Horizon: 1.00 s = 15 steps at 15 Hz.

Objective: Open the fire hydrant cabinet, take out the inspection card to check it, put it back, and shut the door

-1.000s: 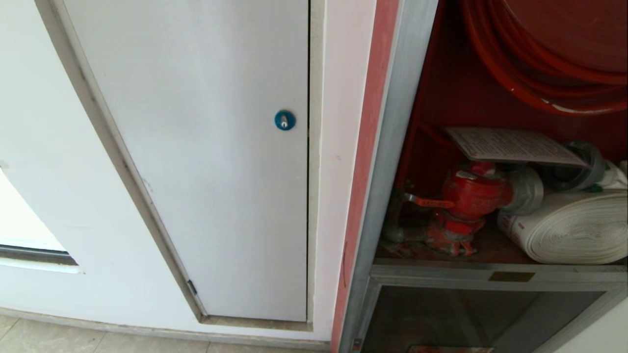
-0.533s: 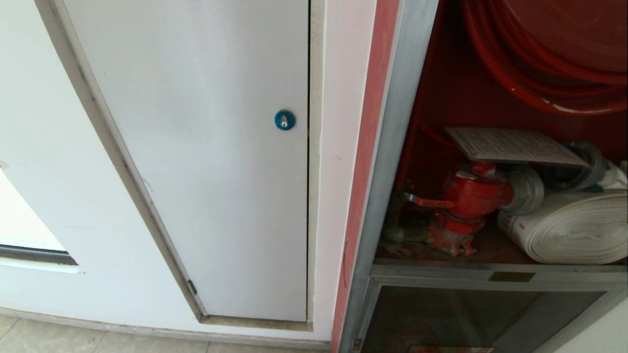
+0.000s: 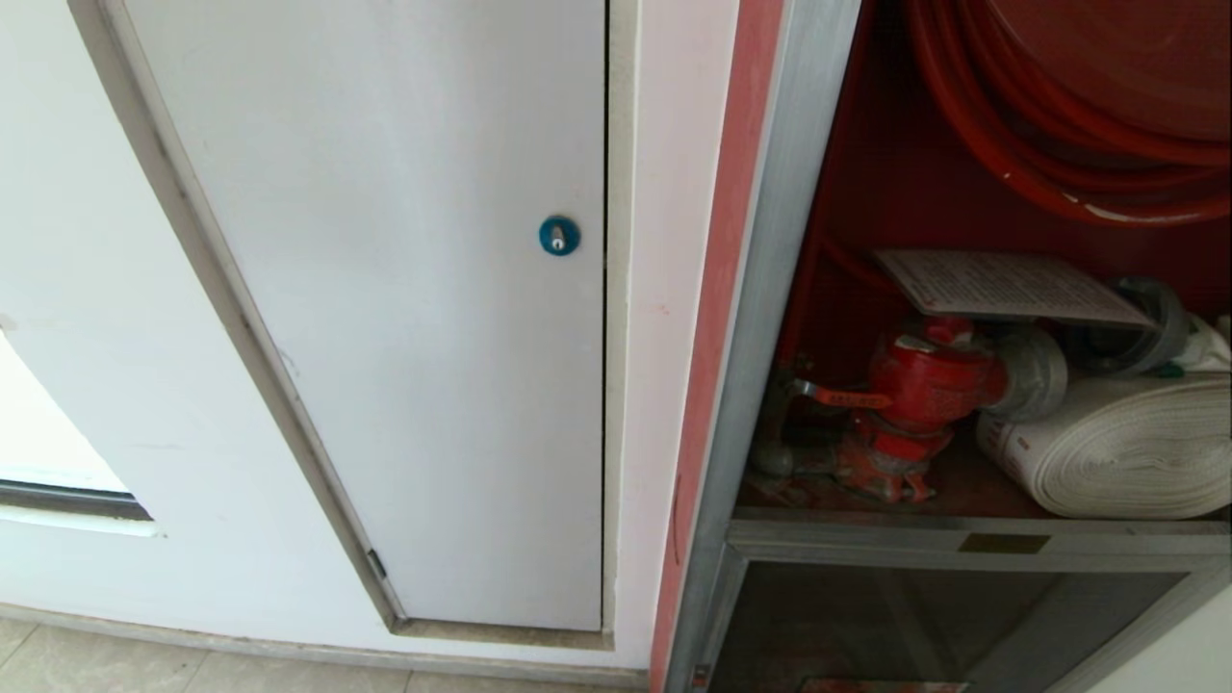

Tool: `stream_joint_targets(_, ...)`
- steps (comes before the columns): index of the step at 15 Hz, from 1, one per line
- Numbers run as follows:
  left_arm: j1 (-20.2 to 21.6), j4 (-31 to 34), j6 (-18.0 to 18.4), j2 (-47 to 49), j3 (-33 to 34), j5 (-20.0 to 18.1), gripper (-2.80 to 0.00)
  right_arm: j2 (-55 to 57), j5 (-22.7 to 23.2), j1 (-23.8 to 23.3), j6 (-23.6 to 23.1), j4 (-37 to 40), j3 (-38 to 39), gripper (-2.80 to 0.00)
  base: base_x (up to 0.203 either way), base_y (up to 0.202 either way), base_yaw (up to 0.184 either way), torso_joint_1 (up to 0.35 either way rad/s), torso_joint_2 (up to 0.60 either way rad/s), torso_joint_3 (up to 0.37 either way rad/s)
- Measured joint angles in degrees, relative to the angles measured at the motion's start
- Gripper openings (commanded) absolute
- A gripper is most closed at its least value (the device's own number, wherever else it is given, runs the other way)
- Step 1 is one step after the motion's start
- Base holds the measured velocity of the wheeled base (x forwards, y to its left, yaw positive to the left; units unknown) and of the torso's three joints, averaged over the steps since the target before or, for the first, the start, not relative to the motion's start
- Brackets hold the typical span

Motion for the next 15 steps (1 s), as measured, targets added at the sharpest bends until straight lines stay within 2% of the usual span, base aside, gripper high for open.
stream_joint_targets(2, 0.0, 0.0, 0.0, 0.0, 0.0, 0.0, -2.8, 1.0, -0.2, -1.2, -7.6, -0.5, -0.1, -2.8, 0.0, 0.0, 0.0, 0.0, 0.0, 0.0)
stream_joint_targets(4, 0.0, 0.0, 0.0, 0.0, 0.0, 0.0, -2.8, 1.6, -0.5, -1.5, -11.1, -0.7, 0.3, -2.8, 0.0, 0.0, 0.0, 0.0, 0.0, 0.0)
stream_joint_targets(7, 0.0, 0.0, 0.0, 0.0, 0.0, 0.0, -2.8, 2.6, -0.4, -1.4, -11.1, -6.2, 3.5, -2.8, 0.0, 0.0, 0.0, 0.0, 0.0, 0.0)
stream_joint_targets(11, 0.0, 0.0, 0.0, 0.0, 0.0, 0.0, -2.8, 4.2, -2.3, -1.5, -11.7, -26.1, 11.1, -2.8, 0.0, 0.0, 0.0, 0.0, 0.0, 0.0)
stream_joint_targets(15, 0.0, 0.0, 0.0, 0.0, 0.0, 0.0, -2.8, 4.0, -7.7, -1.5, -14.0, -28.1, 13.7, -2.8, 0.0, 0.0, 0.0, 0.0, 0.0, 0.0)
